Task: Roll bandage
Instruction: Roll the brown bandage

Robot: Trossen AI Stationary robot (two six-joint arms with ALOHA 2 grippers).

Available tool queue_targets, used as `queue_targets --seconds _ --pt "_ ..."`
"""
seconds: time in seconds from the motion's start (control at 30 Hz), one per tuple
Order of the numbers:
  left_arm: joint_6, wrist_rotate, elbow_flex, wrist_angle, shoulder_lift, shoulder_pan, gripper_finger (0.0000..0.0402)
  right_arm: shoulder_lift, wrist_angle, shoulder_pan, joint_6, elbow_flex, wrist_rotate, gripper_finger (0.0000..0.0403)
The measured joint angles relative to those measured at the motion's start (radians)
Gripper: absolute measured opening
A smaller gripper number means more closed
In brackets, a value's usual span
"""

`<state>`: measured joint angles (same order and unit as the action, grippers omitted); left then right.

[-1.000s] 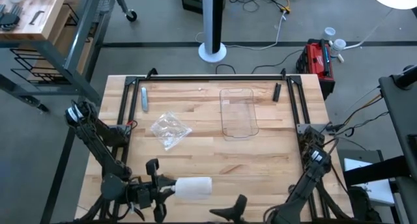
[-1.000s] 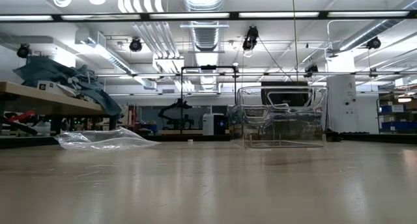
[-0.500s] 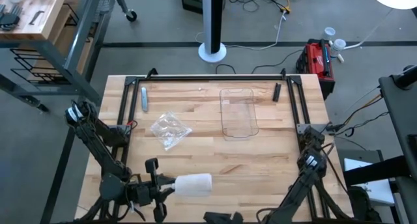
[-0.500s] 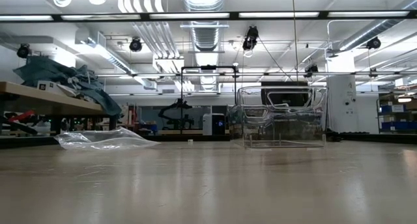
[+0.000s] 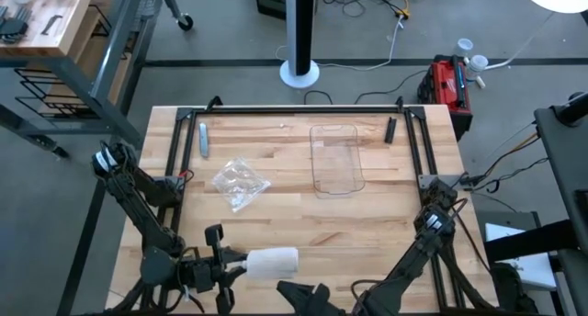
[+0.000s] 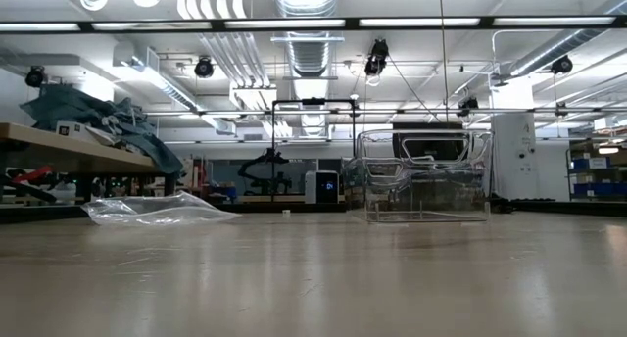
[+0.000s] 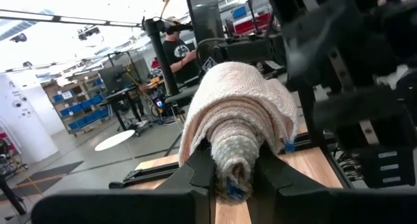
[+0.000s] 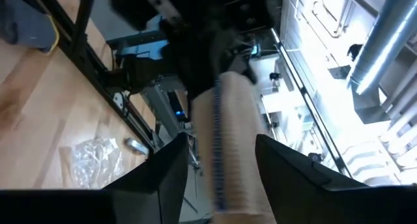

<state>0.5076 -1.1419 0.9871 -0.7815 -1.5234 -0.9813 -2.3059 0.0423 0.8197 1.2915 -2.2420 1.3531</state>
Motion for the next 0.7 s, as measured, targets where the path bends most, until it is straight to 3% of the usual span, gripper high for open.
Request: queue_targets --seconds 0.7 --pt "-0.013 0.04 0.014 -0.025 0.0 -0.004 0.0038 0.0 -0.009 -0.024 0.018 -0.049 -0.017 0.0128"
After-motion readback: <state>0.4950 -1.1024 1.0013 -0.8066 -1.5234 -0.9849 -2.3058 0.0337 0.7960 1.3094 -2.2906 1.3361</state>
